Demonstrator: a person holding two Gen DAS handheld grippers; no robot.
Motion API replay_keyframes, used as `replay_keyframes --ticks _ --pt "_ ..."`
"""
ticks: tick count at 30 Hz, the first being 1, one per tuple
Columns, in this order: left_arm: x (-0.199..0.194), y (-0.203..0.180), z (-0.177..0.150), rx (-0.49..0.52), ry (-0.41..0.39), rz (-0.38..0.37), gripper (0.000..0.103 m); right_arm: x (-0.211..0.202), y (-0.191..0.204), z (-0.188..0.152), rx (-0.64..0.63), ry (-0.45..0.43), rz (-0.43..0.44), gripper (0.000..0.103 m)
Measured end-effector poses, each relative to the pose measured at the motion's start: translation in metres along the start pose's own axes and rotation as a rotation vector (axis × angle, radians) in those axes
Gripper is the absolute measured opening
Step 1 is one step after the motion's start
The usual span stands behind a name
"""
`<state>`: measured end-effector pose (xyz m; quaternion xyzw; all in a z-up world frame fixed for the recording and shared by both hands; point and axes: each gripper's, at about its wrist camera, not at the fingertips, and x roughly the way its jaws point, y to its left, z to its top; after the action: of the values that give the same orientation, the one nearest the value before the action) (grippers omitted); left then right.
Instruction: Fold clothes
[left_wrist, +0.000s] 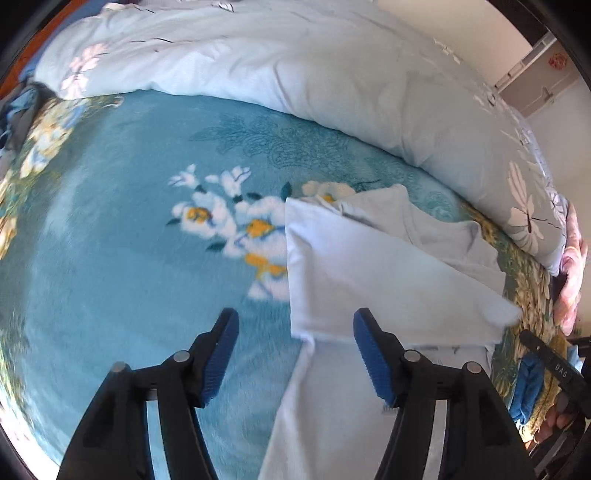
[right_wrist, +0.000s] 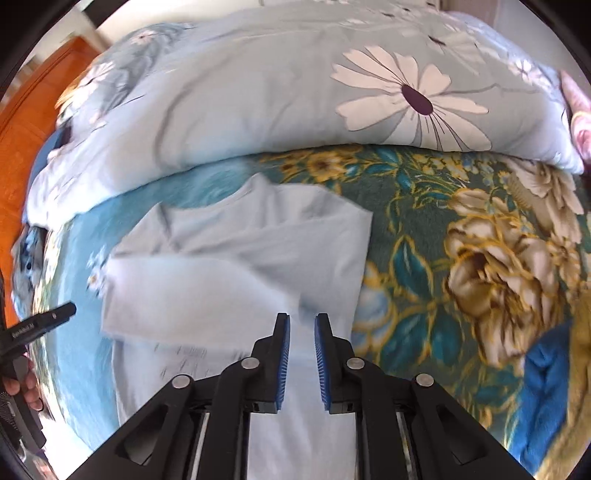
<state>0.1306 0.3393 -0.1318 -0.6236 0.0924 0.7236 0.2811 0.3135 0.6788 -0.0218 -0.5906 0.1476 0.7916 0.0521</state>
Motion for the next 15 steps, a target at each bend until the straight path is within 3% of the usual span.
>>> replay_keyframes --ticks 10,13,15 --pt "-0.04 0.001 -0.118 -0.008 -0.001 0.054 0.07 -0.049 0.023 -0.11 -0.154 0.049 0.058 0.054" --pt "-0.052 0.002 -0.143 0.008 0.0 0.053 0.086 -0.055 0.021 -0.142 -0.189 0.077 0.059 0.06" --pt "-0.062 0.0 -0.158 0.041 -0.004 0.046 0.088 -0.063 0.019 -0.161 -0.183 0.085 0.056 0.063"
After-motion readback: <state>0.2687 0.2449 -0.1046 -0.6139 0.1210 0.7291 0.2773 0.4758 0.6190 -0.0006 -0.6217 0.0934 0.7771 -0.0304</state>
